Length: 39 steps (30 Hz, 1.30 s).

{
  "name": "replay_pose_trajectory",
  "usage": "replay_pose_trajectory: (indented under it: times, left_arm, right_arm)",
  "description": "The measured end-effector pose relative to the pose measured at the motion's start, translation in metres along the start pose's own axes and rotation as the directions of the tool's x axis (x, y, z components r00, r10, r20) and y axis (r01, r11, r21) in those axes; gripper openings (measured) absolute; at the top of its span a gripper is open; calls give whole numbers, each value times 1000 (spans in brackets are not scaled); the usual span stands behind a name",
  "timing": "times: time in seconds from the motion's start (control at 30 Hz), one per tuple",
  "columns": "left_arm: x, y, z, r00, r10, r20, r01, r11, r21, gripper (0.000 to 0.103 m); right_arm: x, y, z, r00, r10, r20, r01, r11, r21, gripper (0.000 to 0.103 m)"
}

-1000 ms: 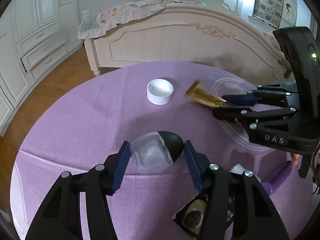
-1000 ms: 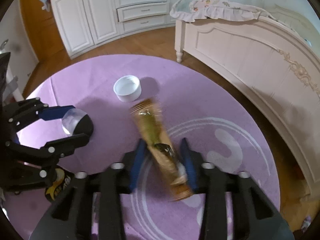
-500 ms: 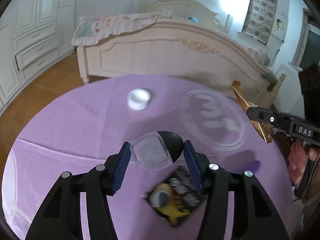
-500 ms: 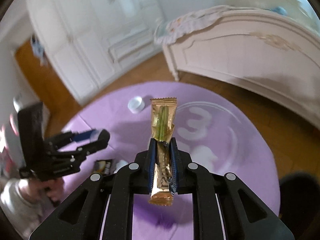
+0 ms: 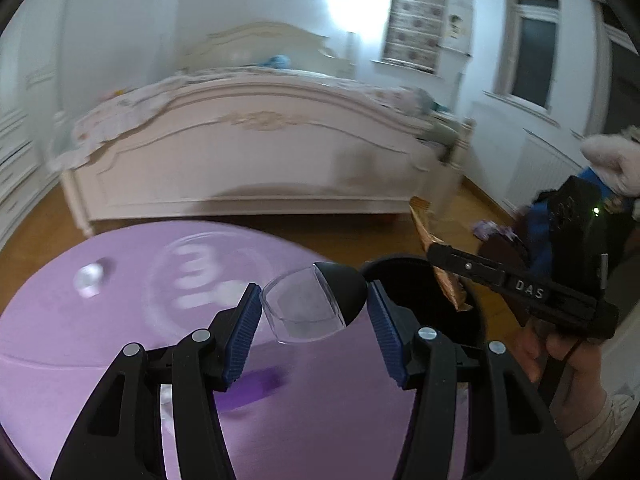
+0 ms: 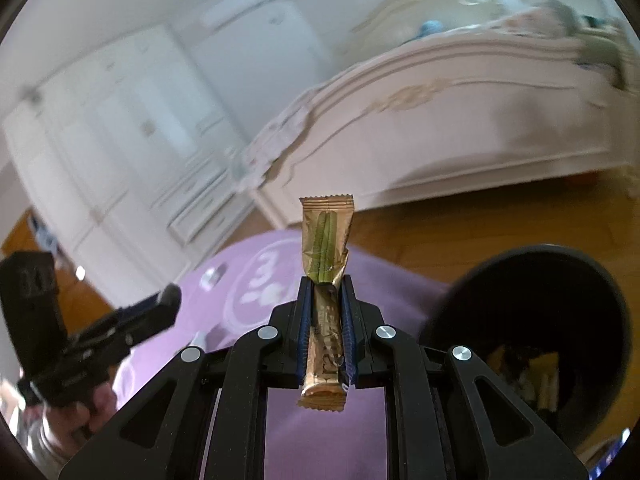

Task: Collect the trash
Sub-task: 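Carry the gold wrapper and clear cup over the black bin and open both tools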

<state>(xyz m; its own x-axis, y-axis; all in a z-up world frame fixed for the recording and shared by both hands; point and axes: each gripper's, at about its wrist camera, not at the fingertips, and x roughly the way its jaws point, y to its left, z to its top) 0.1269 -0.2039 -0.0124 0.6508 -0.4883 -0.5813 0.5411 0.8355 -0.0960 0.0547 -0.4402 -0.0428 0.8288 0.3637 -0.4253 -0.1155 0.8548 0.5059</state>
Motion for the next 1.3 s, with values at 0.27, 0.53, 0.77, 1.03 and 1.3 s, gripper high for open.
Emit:
replay_pose_trajectory:
  times: [0.27, 0.53, 0.77, 1.03, 1.3]
  left_arm:
    - [46, -72, 15, 995, -95, -29, 98, 990, 98, 54]
    - [81, -112, 11, 990, -118, -83, 130, 978, 161, 54]
    - [96, -127, 5, 987, -110, -119, 131, 974, 186, 54]
    - [106, -133, 2, 983, -104, -148, 132, 972, 195, 54]
    - [109, -137, 3, 986, -86, -145, 115, 973, 203, 55]
  right_arm:
    - [-42, -64, -7, 990, -124, 62, 115, 984, 134, 15]
    - [-46, -109, -19, 986, -155, 59, 133, 951, 280, 15]
    - [-49, -130, -27, 989, -138, 48, 111, 925, 363, 15]
    - [-52, -136, -30, 990, -136, 40, 109, 913, 394, 15]
    - [-49, -139, -31, 990, -141, 22, 119, 902, 416, 22]
